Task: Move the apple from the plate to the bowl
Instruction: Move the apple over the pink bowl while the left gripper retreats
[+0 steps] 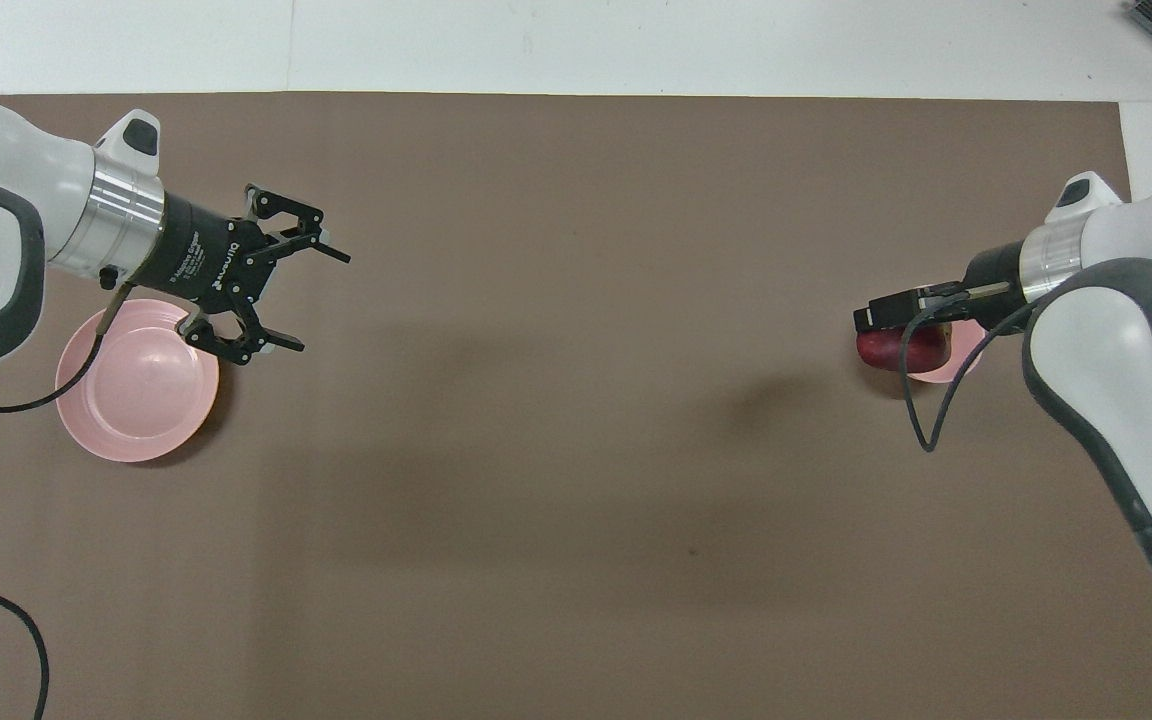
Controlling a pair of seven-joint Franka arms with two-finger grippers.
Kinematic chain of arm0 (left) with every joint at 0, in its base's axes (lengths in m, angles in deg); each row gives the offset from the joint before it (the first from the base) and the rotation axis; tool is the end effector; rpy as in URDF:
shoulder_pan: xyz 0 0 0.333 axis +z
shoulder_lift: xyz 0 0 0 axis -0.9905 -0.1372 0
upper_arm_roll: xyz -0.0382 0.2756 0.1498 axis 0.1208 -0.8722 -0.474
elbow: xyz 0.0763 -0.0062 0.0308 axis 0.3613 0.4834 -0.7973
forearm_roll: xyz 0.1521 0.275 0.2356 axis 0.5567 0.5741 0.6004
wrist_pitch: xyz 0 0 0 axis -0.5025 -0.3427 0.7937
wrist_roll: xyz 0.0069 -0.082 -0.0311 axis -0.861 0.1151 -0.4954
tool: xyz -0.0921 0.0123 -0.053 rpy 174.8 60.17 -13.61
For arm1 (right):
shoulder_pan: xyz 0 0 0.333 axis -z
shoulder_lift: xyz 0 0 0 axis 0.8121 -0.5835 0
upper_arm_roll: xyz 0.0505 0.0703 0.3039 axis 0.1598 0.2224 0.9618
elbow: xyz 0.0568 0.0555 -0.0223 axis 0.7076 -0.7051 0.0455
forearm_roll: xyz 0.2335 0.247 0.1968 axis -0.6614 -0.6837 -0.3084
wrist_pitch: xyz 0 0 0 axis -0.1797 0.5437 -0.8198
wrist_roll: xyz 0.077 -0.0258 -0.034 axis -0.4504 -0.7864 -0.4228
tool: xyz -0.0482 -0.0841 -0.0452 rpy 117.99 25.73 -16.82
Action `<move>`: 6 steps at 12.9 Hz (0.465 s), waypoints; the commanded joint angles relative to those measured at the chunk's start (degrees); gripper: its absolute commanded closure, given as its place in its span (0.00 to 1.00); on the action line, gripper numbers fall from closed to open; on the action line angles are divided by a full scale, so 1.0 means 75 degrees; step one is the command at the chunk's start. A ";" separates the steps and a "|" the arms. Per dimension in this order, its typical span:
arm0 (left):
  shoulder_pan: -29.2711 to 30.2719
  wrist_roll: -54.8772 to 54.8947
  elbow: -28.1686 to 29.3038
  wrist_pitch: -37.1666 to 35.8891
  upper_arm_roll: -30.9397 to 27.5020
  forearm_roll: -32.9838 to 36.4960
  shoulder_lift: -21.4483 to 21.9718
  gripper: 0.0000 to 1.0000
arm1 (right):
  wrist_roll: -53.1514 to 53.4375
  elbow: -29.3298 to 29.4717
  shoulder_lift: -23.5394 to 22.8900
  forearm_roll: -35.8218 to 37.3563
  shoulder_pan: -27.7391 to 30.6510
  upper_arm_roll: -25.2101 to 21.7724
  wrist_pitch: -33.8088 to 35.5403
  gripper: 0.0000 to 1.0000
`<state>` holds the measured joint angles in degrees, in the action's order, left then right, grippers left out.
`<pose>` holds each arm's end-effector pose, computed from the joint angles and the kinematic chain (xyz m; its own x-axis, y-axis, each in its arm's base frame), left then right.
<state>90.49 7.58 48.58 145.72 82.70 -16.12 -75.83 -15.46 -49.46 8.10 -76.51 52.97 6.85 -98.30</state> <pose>0.6144 -0.1258 0.4912 0.5653 0.6667 -0.4858 0.8132 -0.5493 0.1924 0.5988 0.0080 0.4528 0.9851 0.1551 0.0739 0.1702 -0.9401 -0.2953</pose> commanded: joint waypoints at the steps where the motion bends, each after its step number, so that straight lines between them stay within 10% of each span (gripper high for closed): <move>1: -0.0027 -0.0021 -0.0135 0.0020 0.0017 0.1267 0.0055 0.00 | -0.0811 0.0290 -0.0495 0.0974 0.0236 0.0069 -0.0010 1.00; 6: 0.0277 0.3195 -0.0124 -0.1137 -0.0275 0.2420 0.0417 0.00 | -0.0943 0.0313 -0.0849 0.3997 0.0202 0.0092 -0.1135 1.00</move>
<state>90.88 23.76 47.63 141.29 81.52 0.46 -74.72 -20.91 -48.49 2.30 -51.67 54.13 6.97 -105.82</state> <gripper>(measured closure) 0.000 0.225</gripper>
